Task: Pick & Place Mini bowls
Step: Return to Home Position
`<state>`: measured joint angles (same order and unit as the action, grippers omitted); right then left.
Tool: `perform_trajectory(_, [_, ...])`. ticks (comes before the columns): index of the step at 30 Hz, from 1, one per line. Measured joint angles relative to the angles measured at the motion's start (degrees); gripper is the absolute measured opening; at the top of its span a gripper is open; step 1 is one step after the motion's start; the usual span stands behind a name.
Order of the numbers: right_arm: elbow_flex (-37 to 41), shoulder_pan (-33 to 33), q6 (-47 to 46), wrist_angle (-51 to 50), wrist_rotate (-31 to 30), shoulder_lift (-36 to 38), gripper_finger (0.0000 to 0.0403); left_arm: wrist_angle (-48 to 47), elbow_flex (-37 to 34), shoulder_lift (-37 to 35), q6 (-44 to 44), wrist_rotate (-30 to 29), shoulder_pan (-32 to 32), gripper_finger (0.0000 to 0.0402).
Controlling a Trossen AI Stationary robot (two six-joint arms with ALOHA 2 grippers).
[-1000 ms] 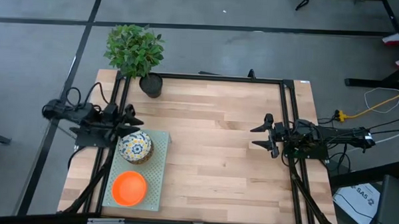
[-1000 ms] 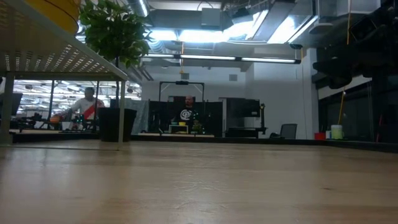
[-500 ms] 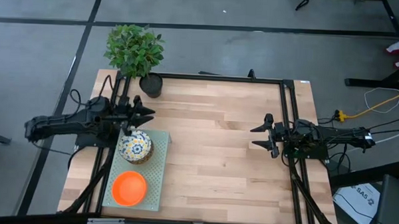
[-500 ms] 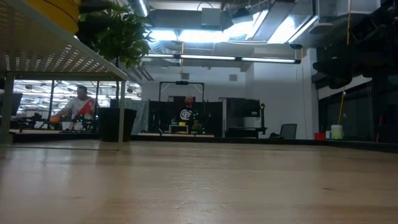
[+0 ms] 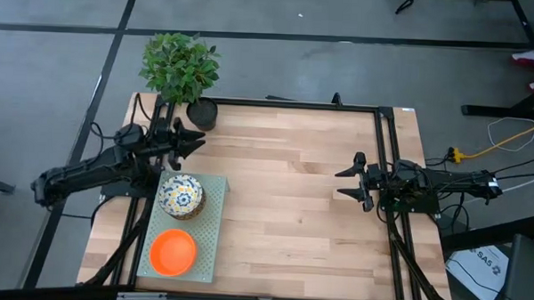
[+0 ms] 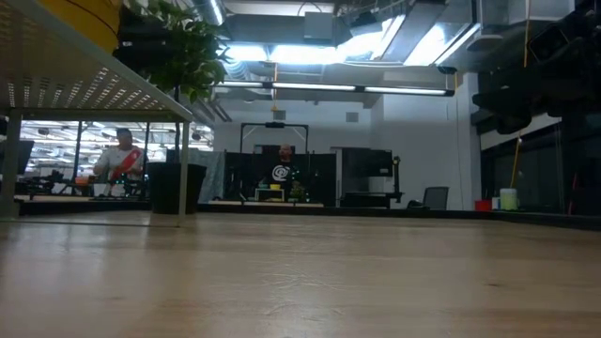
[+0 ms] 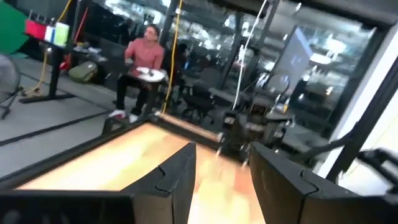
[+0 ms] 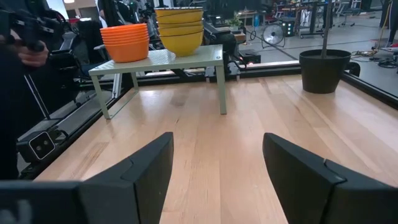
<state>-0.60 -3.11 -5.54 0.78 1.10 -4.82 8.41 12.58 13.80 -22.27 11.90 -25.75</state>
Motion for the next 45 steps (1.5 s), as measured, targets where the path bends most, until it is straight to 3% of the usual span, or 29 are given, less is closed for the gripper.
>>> perform_trajectory(7, [0.0, 0.0, 0.0, 0.0, 0.0, 0.0, 0.0245, -7.9, 0.0, -4.1, 6.1, -8.0, 0.0, 0.0143])
perform_trajectory(12, [0.0, 0.0, 0.0, 0.0, 0.0, 0.0, 0.0245, -11.8, 0.0, -6.8, 9.7, -9.5, 0.0, 0.0143])
perform_trajectory(19, [0.0, 0.0, 0.0, 0.0, 0.0, 0.0, 0.0245, 0.8, -9.5, -13.2, 9.8, -9.8, 0.0, 0.0143])
perform_trajectory(24, [0.0, 0.0, 0.0, 0.0, 0.0, 0.0, 0.0245, 1.1, -12.1, -13.7, 11.2, -10.9, 0.0, 0.0143])
perform_trajectory(31, [0.0, 0.0, 0.0, 0.0, 0.0, 0.0, 0.0245, -5.3, -12.1, -13.8, 21.4, -18.5, 0.0, 0.0143])
perform_trajectory(39, [0.0, 0.0, 0.0, 0.0, 0.0, 0.0, 0.0245, -7.5, -12.1, -13.8, 20.3, -13.8, 0.0, 0.0143])
perform_trajectory(45, [0.0, 0.0, 0.0, 0.0, 0.0, 0.0, 0.0245, -6.9, -12.1, -13.8, 19.9, -13.7, 0.0, 0.0143])
